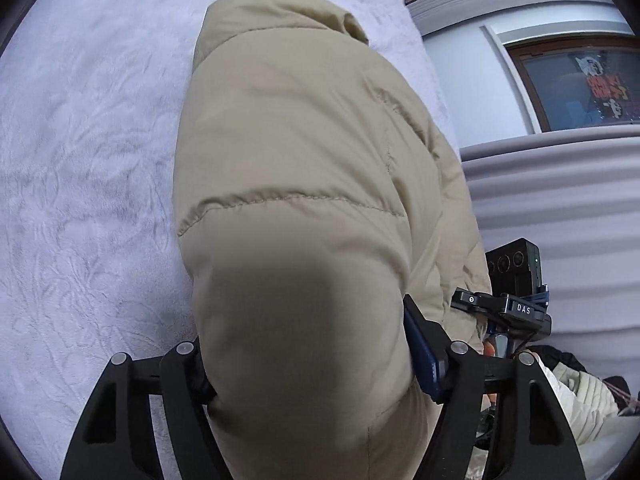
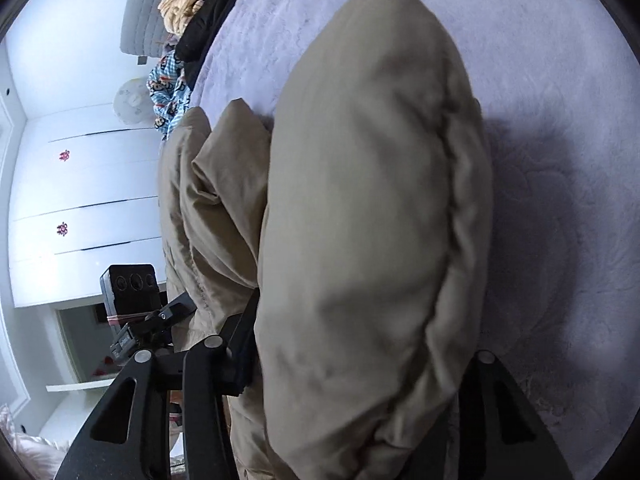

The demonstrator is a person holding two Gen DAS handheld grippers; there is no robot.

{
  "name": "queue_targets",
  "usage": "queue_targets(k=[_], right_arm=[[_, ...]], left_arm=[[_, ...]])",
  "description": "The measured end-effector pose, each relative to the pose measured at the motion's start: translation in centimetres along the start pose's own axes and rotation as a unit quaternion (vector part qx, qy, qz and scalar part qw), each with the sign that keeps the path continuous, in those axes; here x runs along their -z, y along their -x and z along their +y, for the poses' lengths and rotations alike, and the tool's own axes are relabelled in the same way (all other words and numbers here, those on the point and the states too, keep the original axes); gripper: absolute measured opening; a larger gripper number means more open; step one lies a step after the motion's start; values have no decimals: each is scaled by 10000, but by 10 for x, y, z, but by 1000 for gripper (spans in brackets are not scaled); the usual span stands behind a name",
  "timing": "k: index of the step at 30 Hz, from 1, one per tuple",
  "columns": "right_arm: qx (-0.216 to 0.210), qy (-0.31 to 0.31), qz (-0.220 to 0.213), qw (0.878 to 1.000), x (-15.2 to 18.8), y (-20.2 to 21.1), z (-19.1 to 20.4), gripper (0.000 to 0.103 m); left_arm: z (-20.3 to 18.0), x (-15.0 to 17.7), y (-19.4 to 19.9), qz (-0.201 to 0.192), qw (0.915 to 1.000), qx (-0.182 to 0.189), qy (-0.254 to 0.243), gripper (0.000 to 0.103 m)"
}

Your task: Fold large clothes

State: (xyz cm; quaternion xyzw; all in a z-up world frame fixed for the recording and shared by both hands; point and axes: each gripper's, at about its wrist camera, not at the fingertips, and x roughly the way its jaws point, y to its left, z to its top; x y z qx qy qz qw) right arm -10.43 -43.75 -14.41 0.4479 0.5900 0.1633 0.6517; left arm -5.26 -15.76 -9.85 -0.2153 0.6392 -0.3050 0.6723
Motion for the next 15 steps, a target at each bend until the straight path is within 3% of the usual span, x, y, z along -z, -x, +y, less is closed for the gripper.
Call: queue_targets(k=[7, 15], right_arm=[[-114, 376, -374, 9985, -10, 0, 53, 48], [-124, 814, -608, 9948, -57, -62, 128, 48]], left_arm=[[9, -30, 50, -495, 9985, 108, -197, 74], [58, -109, 105, -873, 9954, -224, -333, 74]])
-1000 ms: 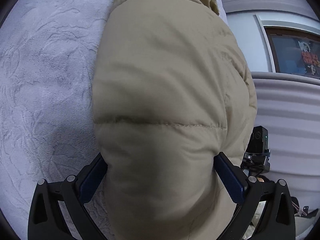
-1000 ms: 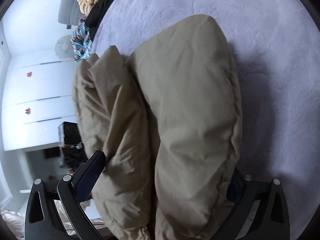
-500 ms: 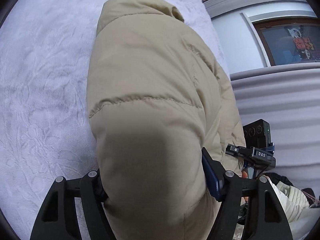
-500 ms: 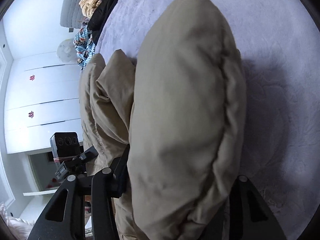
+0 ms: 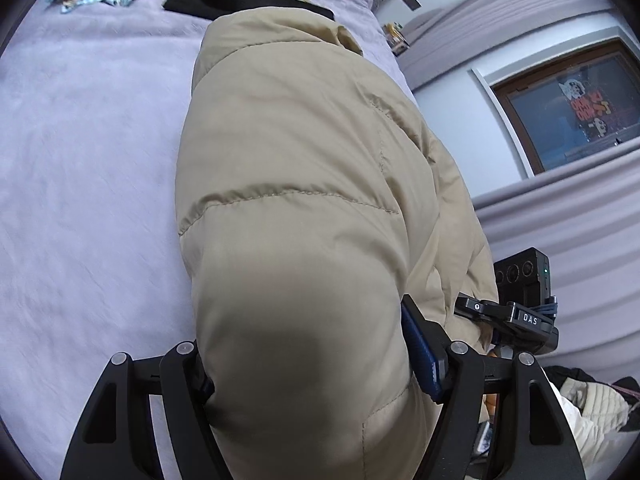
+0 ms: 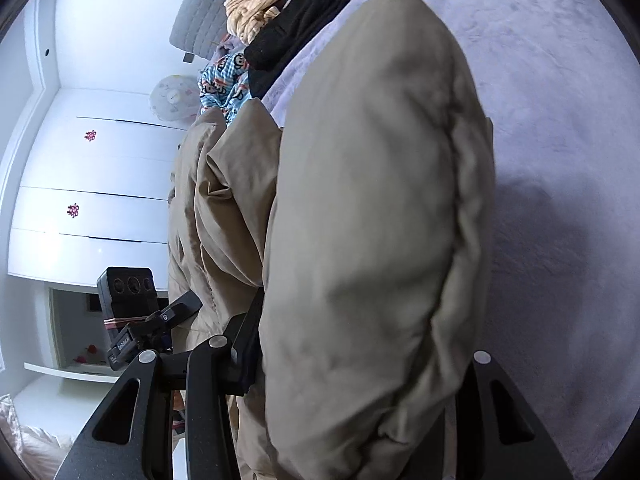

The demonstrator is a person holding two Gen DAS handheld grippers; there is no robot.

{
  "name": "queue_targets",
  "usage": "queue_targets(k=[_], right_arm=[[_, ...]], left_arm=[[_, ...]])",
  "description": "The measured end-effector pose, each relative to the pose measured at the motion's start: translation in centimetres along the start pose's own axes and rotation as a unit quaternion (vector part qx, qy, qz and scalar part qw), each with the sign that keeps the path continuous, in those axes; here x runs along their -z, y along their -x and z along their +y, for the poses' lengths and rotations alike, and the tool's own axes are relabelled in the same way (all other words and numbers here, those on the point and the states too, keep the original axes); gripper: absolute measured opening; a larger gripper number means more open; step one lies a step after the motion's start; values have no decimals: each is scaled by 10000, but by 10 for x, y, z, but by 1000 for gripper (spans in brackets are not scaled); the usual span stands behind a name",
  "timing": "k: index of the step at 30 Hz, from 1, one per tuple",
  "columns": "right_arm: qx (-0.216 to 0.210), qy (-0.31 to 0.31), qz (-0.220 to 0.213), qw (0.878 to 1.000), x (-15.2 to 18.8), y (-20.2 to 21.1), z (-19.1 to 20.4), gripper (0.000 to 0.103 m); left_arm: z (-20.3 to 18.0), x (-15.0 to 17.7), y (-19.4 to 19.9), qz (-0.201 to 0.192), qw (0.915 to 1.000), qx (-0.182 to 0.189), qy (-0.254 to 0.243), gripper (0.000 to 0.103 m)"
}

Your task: Fold large clothes

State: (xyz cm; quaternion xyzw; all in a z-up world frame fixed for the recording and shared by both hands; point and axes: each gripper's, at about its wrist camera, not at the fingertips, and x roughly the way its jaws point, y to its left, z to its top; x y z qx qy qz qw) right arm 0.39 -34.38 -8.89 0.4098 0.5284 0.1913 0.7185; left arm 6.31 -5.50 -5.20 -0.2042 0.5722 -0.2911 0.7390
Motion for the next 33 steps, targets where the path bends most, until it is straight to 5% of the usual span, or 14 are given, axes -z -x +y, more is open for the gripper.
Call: queue_targets(k=[8, 16, 27, 33], right_arm=[[101, 212, 30, 9997, -58, -87, 29, 48], [601, 255, 275, 9975, -76, -135, 10, 51], [1365, 428, 301, 9893, -74, -125, 38, 66], [1974, 630, -2, 9783, -65, -97, 64, 67]], left_arm=[[69, -54, -13, -273, 9979, -569, 116, 74], [134, -21, -35, -310, 9959, -770, 356, 90], [101, -23, -24, -314, 9836, -1769, -151, 92], [78, -17, 3, -450, 9648, -2543, -496, 92]])
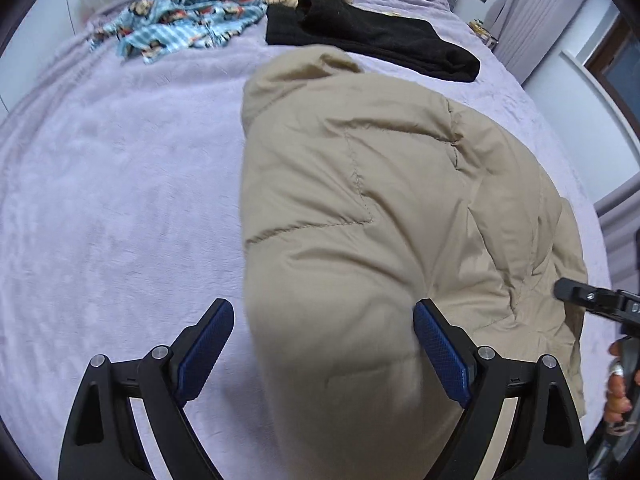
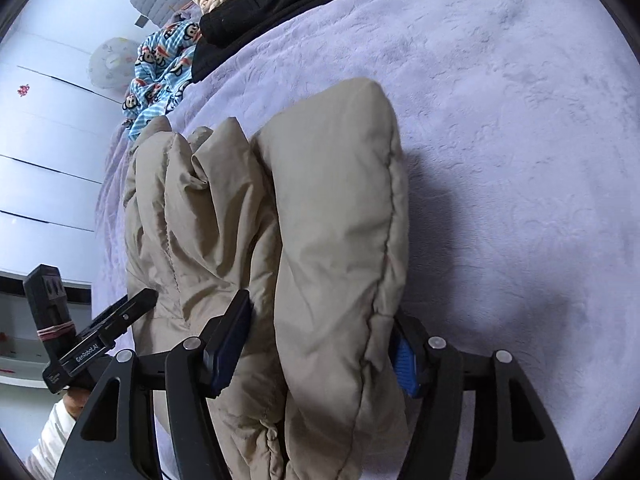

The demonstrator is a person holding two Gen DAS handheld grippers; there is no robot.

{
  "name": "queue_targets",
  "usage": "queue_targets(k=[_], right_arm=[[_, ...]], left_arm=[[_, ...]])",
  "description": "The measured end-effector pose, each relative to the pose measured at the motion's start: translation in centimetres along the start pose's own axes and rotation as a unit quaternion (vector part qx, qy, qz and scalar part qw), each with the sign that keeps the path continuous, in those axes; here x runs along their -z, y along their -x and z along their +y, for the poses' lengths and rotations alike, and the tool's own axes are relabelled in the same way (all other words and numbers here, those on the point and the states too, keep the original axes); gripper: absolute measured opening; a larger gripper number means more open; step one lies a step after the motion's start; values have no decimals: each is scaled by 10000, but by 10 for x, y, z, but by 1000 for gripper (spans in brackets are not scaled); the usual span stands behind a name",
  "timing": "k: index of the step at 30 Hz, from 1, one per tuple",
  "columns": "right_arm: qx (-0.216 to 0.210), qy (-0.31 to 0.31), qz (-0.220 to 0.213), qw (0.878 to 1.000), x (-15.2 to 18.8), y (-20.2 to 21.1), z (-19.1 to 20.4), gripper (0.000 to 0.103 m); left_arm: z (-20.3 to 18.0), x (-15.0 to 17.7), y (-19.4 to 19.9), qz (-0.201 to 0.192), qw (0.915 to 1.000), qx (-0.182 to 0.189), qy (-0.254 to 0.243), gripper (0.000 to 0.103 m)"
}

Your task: Fold large clothes

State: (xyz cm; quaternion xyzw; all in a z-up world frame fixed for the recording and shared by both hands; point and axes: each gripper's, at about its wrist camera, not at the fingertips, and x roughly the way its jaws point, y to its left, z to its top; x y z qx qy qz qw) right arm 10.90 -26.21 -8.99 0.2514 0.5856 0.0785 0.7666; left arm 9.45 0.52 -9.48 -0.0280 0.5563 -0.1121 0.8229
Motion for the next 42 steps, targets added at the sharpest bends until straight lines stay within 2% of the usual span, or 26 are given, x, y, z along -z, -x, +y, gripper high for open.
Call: queue_targets(k=[2, 5, 7, 8, 12, 14, 16, 20, 26, 35, 42], right_arm=[[300, 70, -196, 9993, 6, 16, 7, 67], [462, 155, -462, 9977, 18, 38, 3, 66], [510, 277, -649, 9962, 31, 51, 6, 56], [537, 356, -721, 9953, 38, 58, 7, 46], [617, 566, -976, 9917, 64, 75, 18, 34], [645, 653, -1050, 9902, 77, 79, 24, 34], [657, 750, -960, 9904, 88, 76, 28, 34], [823, 767, -511, 9923, 107, 49, 24, 34], [901, 372, -124, 9952, 112, 21, 2, 34], [831, 381, -221, 9956, 124, 57, 15, 34], [739, 328, -179, 9966, 145, 85, 31, 34]], left_arm=[[-3, -2, 10, -36, 10000, -89, -21, 92], [2, 7, 24, -31, 9998, -197, -39, 92], [2, 14, 30, -12, 9995, -324, -45, 92], [2, 17, 33, 8, 9992, -386, -43, 92], [5, 35, 45, 81, 9990, -437, 80, 92], [2, 45, 46, 131, 9991, -389, 112, 92], [-1, 58, 39, 255, 9987, -445, 64, 92], [3, 72, 29, 339, 9982, -474, 137, 92], [4, 79, 37, 362, 9978, -542, 128, 92], [-3, 91, 69, 393, 9960, -792, 106, 92], [-15, 101, 109, 304, 9964, -789, 102, 92]])
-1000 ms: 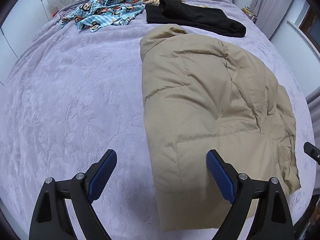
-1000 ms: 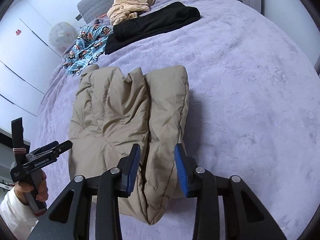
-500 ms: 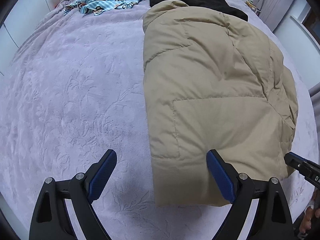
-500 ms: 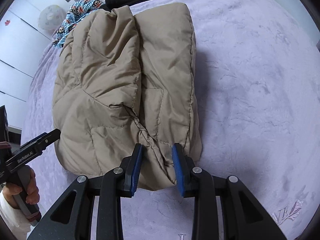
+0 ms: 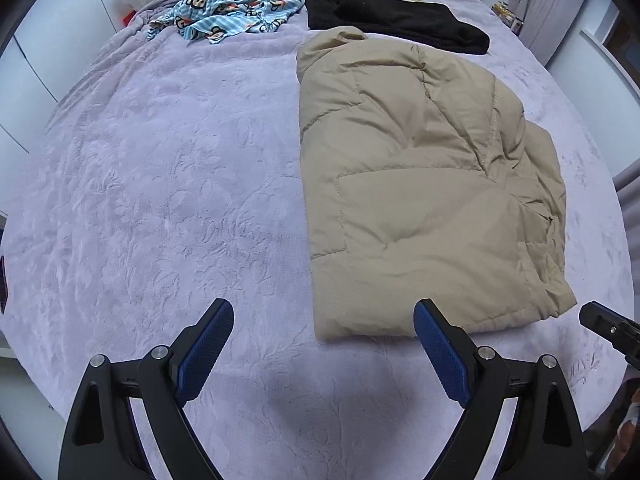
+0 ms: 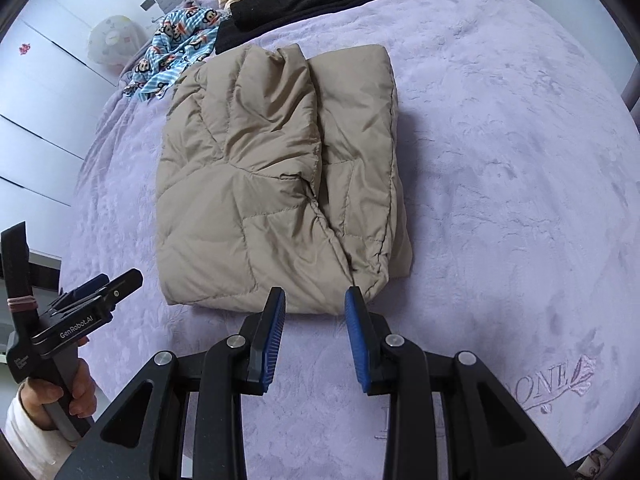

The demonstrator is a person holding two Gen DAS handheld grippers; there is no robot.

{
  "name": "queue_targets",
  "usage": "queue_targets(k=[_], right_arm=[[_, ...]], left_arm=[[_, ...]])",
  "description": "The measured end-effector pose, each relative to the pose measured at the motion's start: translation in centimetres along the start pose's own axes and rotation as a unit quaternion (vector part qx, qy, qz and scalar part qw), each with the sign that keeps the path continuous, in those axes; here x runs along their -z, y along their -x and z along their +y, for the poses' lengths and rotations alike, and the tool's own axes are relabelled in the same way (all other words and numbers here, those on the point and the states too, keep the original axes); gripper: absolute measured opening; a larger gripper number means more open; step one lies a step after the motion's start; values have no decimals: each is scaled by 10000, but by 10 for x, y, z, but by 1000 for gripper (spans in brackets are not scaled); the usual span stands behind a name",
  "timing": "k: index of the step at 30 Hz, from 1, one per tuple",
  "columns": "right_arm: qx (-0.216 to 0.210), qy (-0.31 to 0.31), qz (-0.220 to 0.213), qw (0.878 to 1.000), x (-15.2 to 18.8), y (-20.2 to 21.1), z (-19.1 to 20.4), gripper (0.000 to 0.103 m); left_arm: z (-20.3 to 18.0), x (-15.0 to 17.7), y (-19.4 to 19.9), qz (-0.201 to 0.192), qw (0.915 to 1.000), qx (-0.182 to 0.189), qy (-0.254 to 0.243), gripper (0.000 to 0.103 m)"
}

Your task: Fold large clothes

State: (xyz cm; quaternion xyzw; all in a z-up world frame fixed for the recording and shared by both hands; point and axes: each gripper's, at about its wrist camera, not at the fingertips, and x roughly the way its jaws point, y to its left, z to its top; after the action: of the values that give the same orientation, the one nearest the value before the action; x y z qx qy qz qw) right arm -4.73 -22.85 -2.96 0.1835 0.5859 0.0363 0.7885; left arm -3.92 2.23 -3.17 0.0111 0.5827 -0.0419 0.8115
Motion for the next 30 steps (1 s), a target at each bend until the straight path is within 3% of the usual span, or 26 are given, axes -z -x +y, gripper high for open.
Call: queue_targets(k=[2, 3, 4, 6, 10, 15, 19, 21, 30], right_arm=[[12, -25, -2, 10000, 5, 9, 5, 34], [30, -29, -9, 10000, 7, 14, 8, 35], [50, -30, -24, 10000, 9, 19, 10, 38], [130, -20, -83, 9999, 11, 29, 15, 54], [273, 43, -284, 9992, 8, 52, 24, 58], [604, 169, -627, 9961, 2, 78, 38, 83], [878, 316, -909, 9915, -1, 94, 47, 86], [991, 396, -1044, 9888, -2, 99, 52, 96], [1207, 545, -1346, 9820, -4, 113, 65, 96]], left_arm=[[-3, 2, 14, -96, 9999, -8, -49, 94], [-5, 3, 21, -119, 9999, -3, -74, 103], [-7, 4, 28, -178, 9998, 7, -86, 103], [-9, 3, 41, -231, 9996, 56, -135, 103], [-12, 2, 67, -386, 9991, -19, -169, 103], [-14, -3, 97, -717, 9972, -102, -184, 103], [-15, -6, 113, -895, 9957, -112, -208, 103], [-15, -8, 118, -935, 9954, -108, -181, 103], [-9, -6, 128, -981, 9951, -88, 12, 103]])
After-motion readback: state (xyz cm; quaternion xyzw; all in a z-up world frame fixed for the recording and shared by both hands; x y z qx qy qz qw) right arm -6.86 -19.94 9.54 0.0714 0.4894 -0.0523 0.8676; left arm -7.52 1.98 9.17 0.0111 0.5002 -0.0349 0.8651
